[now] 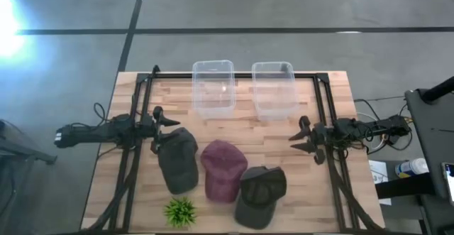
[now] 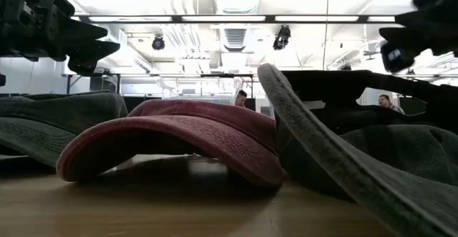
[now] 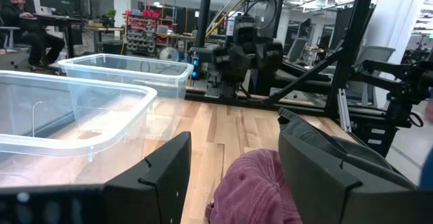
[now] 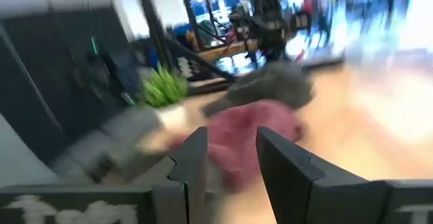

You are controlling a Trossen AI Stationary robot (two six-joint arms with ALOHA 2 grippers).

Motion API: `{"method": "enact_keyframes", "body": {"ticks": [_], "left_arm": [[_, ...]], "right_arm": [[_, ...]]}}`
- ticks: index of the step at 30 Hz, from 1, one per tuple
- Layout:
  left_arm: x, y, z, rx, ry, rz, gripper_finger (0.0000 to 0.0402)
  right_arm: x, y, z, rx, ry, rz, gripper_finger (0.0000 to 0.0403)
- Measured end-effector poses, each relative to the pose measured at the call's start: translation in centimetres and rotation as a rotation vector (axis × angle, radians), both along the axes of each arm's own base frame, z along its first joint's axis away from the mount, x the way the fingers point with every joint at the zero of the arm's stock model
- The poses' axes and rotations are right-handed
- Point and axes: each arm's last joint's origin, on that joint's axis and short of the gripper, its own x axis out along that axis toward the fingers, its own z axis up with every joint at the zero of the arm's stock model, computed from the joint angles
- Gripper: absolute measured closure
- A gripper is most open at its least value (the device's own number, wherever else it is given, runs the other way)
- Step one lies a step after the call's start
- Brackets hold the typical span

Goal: Pick & Place hat
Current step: Put the right black cap into the right transparent bin

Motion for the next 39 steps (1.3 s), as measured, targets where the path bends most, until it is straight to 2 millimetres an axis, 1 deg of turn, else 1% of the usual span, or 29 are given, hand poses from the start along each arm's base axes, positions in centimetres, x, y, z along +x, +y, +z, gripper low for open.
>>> {"method": "enact_keyframes", "body": {"ticks": [3,6,8,12,16,19,23,25,27,32,35,37,39], "left_arm": [[0.0,0.0,0.0,0.0,0.0,0.0,0.0184],[0.0,0.0,0.0,0.0,0.0,0.0,0.0184],[0.0,0.0,0.0,0.0,0.0,0.0,0.0184],[0.0,0.0,0.0,0.0,0.0,0.0,0.0184],[0.0,0.0,0.0,0.0,0.0,0.0,0.0184],[0.0,0.0,0.0,0.0,0.0,0.0,0.0184],[0.0,0.0,0.0,0.0,0.0,0.0,0.0184],[0.0,0.0,0.0,0.0,0.0,0.0,0.0184],[0.0,0.0,0.0,0.0,0.0,0.0,0.0184],[0.0,0.0,0.0,0.0,0.0,0.0,0.0184],[0.0,0.0,0.0,0.0,0.0,0.0,0.0184],[0.0,0.0,0.0,0.0,0.0,0.0,0.0184],[0.0,0.0,0.0,0.0,0.0,0.0,0.0184]], "right_arm": [[0.0,0.0,-0.1,0.332,0.074,0.005,0.028],[0.0,0.0,-0.1,0.562,0.117,0.001,0.028],[0.0,0.0,-0.1,0.623,0.129,0.0,0.028],[0.0,0.0,0.0,0.657,0.126,0.007,0.028],[0.0,0.1,0.4,0.861,0.153,0.064,0.028],[0.0,0.3,0.3,0.963,0.23,0.138,0.028],[0.3,0.8,-0.3,1.132,0.37,0.148,0.0275],[0.5,1.2,-0.5,1.191,0.46,0.141,0.0263],[0.8,1.8,-0.3,1.233,0.571,0.121,0.0242],[2.3,3.7,1.2,1.259,0.901,-0.021,0.0174],[4.1,5.7,2.2,1.25,1.048,-0.081,0.0136],[5.6,7.5,2.8,1.241,1.128,-0.105,0.0115],[7.1,9.4,2.9,1.229,1.2,-0.147,0.0101]]}}
